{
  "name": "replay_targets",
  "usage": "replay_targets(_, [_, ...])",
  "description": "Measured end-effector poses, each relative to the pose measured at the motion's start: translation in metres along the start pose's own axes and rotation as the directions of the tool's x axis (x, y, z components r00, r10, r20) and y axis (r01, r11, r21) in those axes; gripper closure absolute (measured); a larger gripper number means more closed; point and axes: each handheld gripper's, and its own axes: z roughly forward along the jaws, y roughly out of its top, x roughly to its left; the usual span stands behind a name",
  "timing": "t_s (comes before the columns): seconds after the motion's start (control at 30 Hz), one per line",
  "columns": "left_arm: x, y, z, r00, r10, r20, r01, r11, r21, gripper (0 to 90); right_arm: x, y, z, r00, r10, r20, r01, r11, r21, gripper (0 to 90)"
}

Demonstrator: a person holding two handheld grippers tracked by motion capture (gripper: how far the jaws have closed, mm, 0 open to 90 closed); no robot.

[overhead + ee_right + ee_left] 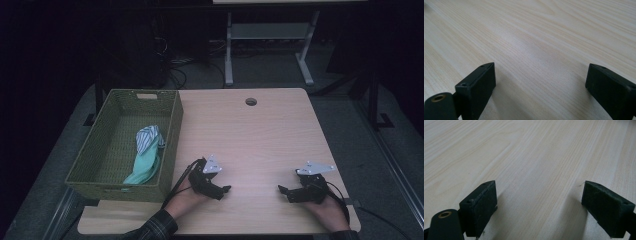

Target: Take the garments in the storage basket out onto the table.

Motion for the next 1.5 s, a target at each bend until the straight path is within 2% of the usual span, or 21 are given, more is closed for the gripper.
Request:
replay_targets(0.23, [0.001,0.0,-0.001,0.9999,0.008,0.011,-0.008,1.0,0.004,12.5,0.0,0.0,0.0,1.0,0.0,0.0,0.0,1.0,0.0,8.9])
replay_targets(0.43, [0.0,0.001,-0.007,0.9999,0.012,0.007,-0.012,0.9991,0.04,12.9,0.0,0.0,0.0,1.0,0.0,0.0,0.0,1.0,0.0,8.9])
replay_targets(0.53, [-0.001,0.002,-0.01,0.9999,0.01,0.004,-0.01,0.9997,0.023,12.9,0.0,0.0,0.0,1.0,0.001,0.0,-0.001,1.0,0.0,8.9])
replay_targets(0.67, [-0.001,0.005,-0.012,0.9999,0.013,-0.004,-0.013,0.9993,0.034,12.9,0.0,0.0,0.0,1.0,0.001,0.0,-0.001,1.0,0.0,8.9])
replay_targets(0.93, [0.003,0.007,-0.014,0.9998,-0.021,0.002,0.021,0.9992,0.035,12.9,0.0,0.0,0.0,1.0,0.001,0.0,-0.001,1.0,-0.001,8.9])
replay_targets(1.4, [0.0,0.013,-0.018,0.9999,0.005,-0.011,-0.004,0.9993,0.036,12.9,0.0,0.0,0.0,1.0,0.0,0.0,0.0,1.0,0.0,8.9])
replay_targets(1.5, [0.0,0.013,-0.019,1.0,-0.005,-0.005,0.005,0.9994,0.033,12.9,0.0,0.0,0.0,1.0,0.0,0.0,0.0,1.0,0.0,8.9])
